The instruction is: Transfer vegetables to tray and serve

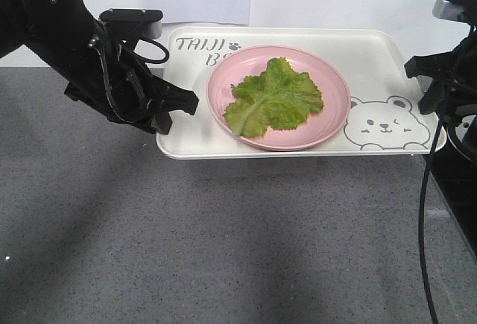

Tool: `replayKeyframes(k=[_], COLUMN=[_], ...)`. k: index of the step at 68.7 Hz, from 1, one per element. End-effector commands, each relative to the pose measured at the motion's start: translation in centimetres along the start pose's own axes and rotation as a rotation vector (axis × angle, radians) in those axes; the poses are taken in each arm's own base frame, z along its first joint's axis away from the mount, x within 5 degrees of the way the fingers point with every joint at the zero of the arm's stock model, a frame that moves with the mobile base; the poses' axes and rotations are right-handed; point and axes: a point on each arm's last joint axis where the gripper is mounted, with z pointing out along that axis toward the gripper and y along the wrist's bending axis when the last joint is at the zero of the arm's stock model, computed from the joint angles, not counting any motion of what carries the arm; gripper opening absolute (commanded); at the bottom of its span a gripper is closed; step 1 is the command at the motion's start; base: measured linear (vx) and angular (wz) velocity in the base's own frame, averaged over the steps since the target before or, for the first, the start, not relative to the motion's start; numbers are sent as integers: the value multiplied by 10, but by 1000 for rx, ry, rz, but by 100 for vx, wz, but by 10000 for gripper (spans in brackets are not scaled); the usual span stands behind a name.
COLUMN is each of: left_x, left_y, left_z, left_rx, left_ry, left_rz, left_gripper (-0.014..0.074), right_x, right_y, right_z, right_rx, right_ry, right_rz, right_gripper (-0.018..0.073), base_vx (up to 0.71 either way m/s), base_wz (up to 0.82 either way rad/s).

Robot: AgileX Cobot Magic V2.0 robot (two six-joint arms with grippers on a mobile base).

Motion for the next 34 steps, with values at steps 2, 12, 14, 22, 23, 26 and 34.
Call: replayKeyframes(k=[2,12,14,22,23,26,34], left_x=[-6,-6,-6,-6,-6,-6,-6], left_y=[-17,-17,-17,-17,-17,-17,-17], left_z=[-31,-31,-31,-31,-31,-31,-31], left_rx=[91,91,91,91,91,91,91], left_ry=[-141,-141,-141,-141,-141,-141,-141], left_rz=[34,34,34,34,34,34,34], left_gripper=[-6,-6,-6,-6,-6,-6,-6], right_x=[0,0,0,0,0,0,0], right_y=[18,18,18,18,18,18,18], right_z=[-29,-29,-29,-29,-29,-29,-29], right_rx=[-78,-78,-78,-78,-78,-78,-78], right_ry=[-71,-71,-71,-71,-71,-71,-71], right_rz=[-10,-10,-10,-10,-10,-10,-10], right_gripper=[-6,-6,-6,-6,-6,-6,-6], base_vx=[3,3,3,3,4,4,3], base_wz=[1,1,1,1,1,1,1])
